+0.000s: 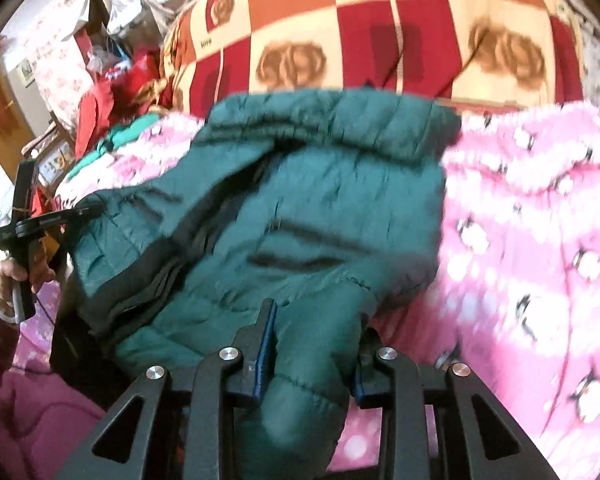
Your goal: Fold large clothes
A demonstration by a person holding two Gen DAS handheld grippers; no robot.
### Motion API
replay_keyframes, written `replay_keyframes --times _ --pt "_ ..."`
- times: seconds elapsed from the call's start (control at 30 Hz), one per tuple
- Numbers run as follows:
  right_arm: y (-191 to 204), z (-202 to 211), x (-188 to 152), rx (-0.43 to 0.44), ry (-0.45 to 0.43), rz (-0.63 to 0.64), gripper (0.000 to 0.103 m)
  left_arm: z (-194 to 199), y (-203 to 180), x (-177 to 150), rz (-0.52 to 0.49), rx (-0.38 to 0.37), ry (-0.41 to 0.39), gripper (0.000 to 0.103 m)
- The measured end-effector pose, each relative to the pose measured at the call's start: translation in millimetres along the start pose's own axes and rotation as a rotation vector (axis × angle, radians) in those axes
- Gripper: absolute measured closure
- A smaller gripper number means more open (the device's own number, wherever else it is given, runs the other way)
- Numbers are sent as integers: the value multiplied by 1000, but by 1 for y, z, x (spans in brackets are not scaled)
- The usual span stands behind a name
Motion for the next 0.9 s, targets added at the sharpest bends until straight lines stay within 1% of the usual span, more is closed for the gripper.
replay_keyframes --times 0.17,0.37,0.5,0.73,0.9 --pt "-4 7 27 -20 -76 -15 74 1 -2 21 -5 34 -48 91" --pt "-6 -1 53 -58 -121 -25 74 -4 -11 45 -39 94 -94 91" --pt "-10 -7 74 -93 -168 -36 74 -11 -12 59 -33 119 -119 91" --pt "-18 -13 102 -111 -228 -83 74 -23 -9 85 -7 155 -164 91" --pt "-22 -17 119 -143 -254 -88 74 -31 -10 102 -8 189 -185 91"
Point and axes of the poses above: each gripper's, at about its wrist camera, not at the fingertips, and z roughly against the way its jaws point, y to its left, x to its top, the point moved 2 cm from there along -z, roughly the way its jaws point, and after that the axes turned 11 degrees about -z, right-handed, at the moved point
